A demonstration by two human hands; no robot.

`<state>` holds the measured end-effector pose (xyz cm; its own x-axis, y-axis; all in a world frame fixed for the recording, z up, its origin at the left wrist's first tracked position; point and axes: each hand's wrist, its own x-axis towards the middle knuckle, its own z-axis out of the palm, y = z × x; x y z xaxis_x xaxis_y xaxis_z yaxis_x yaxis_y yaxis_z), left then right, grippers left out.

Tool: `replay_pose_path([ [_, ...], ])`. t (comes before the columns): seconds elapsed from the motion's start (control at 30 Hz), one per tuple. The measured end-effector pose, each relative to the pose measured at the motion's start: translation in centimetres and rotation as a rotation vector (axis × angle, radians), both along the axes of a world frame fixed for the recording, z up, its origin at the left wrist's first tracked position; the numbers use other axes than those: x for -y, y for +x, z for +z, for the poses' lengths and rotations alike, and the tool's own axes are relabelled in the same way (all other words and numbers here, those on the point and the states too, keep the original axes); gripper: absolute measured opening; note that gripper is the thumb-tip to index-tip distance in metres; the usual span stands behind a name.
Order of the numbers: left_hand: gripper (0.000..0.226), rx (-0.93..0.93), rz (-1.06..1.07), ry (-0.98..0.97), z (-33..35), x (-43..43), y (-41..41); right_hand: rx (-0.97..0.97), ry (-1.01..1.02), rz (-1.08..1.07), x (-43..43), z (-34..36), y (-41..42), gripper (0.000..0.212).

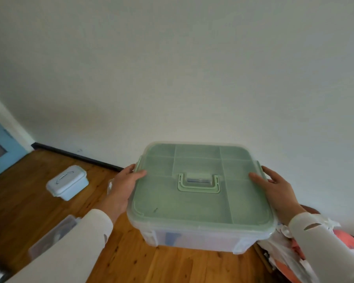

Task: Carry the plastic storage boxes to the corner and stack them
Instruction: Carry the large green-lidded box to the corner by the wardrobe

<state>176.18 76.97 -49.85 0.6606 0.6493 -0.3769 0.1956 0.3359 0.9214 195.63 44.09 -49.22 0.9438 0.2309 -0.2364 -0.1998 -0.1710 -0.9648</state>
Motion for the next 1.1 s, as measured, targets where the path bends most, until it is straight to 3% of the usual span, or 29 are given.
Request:
replay_pose_path([
  [0.27,0.019,0.021,0.148,0.068,2.2,3.5,-6.6,0.025,0.050,0.146,0.3,2.0,-2.0,0.054],
  [0.4,0.030,0.016,0.239,0.028,4.0,5.7,-10.0,0.013,0.087,0.240,0.2,2.9,-3.3,0.060],
  [0.57,0.017,0.017,0.376,0.025,5.6,8.0,-14.0,-0.002,0.110,0.330,-0.7,3.6,-4.8,0.063],
  [0.8,0.041,0.003,0.480,0.035,6.3,9.3,-20.0,-0.011,0.131,0.447,-3.1,4.4,-7.9,0.053],
  [1.1,0.035,0.029,0.644,0.030,6.3,11.2,-28.8,0.000,0.141,0.617,-6.3,4.0,-13.3,0.054],
])
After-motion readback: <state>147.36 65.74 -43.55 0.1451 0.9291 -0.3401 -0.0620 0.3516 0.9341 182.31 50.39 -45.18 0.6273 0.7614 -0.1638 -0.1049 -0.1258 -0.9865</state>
